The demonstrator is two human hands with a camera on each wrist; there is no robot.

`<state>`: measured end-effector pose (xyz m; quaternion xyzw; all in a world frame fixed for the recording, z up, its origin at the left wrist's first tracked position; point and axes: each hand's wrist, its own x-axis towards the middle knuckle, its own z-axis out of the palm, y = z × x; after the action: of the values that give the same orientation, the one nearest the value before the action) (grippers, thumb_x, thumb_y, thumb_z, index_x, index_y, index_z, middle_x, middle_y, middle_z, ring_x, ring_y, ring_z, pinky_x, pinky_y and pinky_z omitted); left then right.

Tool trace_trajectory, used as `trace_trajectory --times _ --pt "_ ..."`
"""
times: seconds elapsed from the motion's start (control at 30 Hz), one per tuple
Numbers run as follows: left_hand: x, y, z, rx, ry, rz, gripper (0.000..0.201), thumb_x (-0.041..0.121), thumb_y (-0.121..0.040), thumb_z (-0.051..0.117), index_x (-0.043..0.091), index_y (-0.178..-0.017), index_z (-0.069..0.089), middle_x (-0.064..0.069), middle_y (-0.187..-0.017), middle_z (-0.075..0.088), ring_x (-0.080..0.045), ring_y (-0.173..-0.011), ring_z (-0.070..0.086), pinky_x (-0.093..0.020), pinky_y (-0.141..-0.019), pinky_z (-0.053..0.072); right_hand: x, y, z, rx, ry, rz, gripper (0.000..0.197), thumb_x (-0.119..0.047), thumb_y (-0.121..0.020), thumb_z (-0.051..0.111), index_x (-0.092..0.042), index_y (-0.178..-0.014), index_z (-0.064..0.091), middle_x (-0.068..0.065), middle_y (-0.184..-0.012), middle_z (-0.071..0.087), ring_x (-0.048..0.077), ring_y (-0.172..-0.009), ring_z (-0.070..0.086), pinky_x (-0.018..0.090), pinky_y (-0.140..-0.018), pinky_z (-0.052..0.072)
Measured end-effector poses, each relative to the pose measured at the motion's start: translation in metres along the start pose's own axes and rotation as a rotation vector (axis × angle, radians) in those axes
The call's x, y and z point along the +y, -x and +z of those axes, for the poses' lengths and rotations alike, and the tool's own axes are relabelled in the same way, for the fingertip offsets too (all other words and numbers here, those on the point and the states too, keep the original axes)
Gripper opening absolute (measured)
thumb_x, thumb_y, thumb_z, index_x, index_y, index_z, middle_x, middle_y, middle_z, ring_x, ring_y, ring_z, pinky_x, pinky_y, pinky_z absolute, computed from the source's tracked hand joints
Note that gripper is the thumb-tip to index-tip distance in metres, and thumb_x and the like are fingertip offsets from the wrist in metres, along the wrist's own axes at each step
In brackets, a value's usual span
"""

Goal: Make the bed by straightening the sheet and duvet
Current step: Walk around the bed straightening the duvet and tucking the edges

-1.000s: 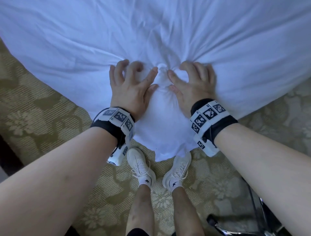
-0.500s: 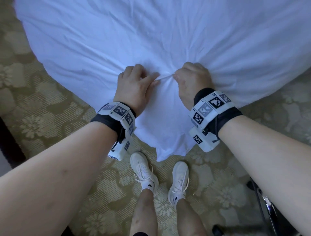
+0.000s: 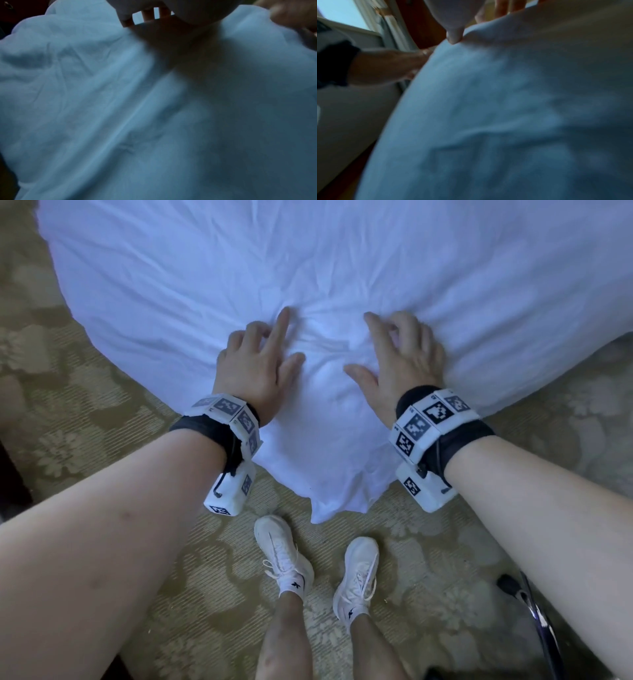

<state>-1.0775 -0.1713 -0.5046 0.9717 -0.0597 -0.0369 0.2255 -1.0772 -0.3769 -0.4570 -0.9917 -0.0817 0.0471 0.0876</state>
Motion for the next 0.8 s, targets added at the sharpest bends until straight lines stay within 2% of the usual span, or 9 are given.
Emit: trace_trajectory --times 0.07,0.13,0.2,0.27,0.37,0.43,0.57,0.73,0.8 --pt "0.0 -0.01 -0.005 0.03 -0.023 0.026 0.068 0.054 -0.089 0.026 0.021 -0.149 0.025 -0.014 -0.131 0.047 -0.037 -0.115 0.042 -0.047 -0.093 0.037 0.012 0.0 0.009 -0.035 0.026 0.047 0.071 -0.055 -0.088 0.049 -0.02 -0.146 0.029 0.011 -0.15 0.026 0.032 -0.14 0.021 0.057 -0.11 0.013" --pt "-0.002 -0.021 -0.002 0.118 -0.098 0.099 0.066 0.051 -0.091 0.036 0.017 -0.147 0.032 -0.017 -0.132 0.047 -0.04 -0.121 0.042 -0.051 -0.097 0.034 0.017 -0.01 0.018 -0.112 0.035 0.038 0.063 -0.054 -0.091 0.043 -0.025 -0.145 0.031 0.008 -0.153 0.021 0.03 -0.143 0.014 0.058 -0.111 0.007" --pt "-0.008 -0.03 0.007 0.181 -0.156 0.179 0.065 0.052 -0.092 0.042 0.013 -0.144 0.037 -0.019 -0.13 0.05 -0.041 -0.122 0.045 -0.054 -0.098 0.036 0.014 -0.017 0.026 -0.075 0.007 -0.031 0.047 -0.045 -0.092 0.041 -0.024 -0.132 0.052 0.01 -0.141 0.041 0.033 -0.135 0.032 0.058 -0.108 0.018" --pt "-0.011 -0.037 0.017 0.213 -0.178 0.254 0.063 0.051 -0.094 0.039 0.009 -0.142 0.039 -0.016 -0.12 0.057 -0.038 -0.112 0.052 -0.053 -0.093 0.04 0.009 -0.023 0.034 0.095 -0.063 -0.08 0.036 -0.035 -0.089 0.044 -0.017 -0.108 0.069 0.01 -0.112 0.061 0.035 -0.109 0.054 0.053 -0.095 0.035" --pt "-0.009 -0.042 0.025 0.211 -0.17 0.262 0.06 0.046 -0.096 0.039 0.008 -0.142 0.038 -0.011 -0.1 0.062 -0.034 -0.092 0.055 -0.047 -0.083 0.042 0.006 -0.028 0.045 0.263 -0.152 -0.051 0.03 -0.029 -0.087 0.047 -0.015 -0.094 0.072 0.005 -0.089 0.064 0.032 -0.088 0.059 0.044 -0.083 0.042" --pt "-0.007 -0.047 0.026 0.159 -0.133 0.242 0.06 0.043 -0.095 0.037 0.008 -0.144 0.036 -0.01 -0.094 0.063 -0.035 -0.087 0.056 -0.047 -0.078 0.04 0.004 -0.03 0.05 0.276 -0.125 -0.034 0.032 -0.035 -0.087 0.047 -0.017 -0.1 0.07 0.005 -0.092 0.063 0.032 -0.09 0.058 0.043 -0.082 0.041" --pt "-0.002 -0.055 0.019 0.037 -0.1 0.179 0.062 0.041 -0.094 0.028 0.009 -0.148 0.028 -0.011 -0.091 0.067 -0.035 -0.093 0.056 -0.045 -0.08 0.036 0.0 -0.026 0.056 0.157 -0.001 -0.018 0.052 -0.054 -0.086 0.039 -0.021 -0.121 0.059 0.008 -0.098 0.061 0.033 -0.095 0.055 0.046 -0.085 0.038" --pt "0.008 -0.057 0.015 0.029 -0.108 0.081 0.066 0.044 -0.092 0.019 0.013 -0.149 0.022 -0.009 -0.087 0.069 -0.031 -0.096 0.058 -0.041 -0.081 0.034 0.001 -0.041 0.046 -0.067 -0.009 0.01 0.051 -0.054 -0.092 0.034 -0.021 -0.127 0.049 0.007 -0.114 0.065 0.032 -0.104 0.055 0.041 -0.089 0.033" --pt "0.011 -0.056 0.012 0.037 -0.108 0.059 0.065 0.044 -0.092 0.018 0.013 -0.149 0.023 -0.009 -0.08 0.069 -0.032 -0.091 0.06 -0.04 -0.077 0.036 0.001 -0.046 0.035 -0.133 -0.018 0.024 0.051 -0.055 -0.095 0.034 -0.021 -0.132 0.041 0.009 -0.108 0.066 0.034 -0.1 0.058 0.04 -0.086 0.038"
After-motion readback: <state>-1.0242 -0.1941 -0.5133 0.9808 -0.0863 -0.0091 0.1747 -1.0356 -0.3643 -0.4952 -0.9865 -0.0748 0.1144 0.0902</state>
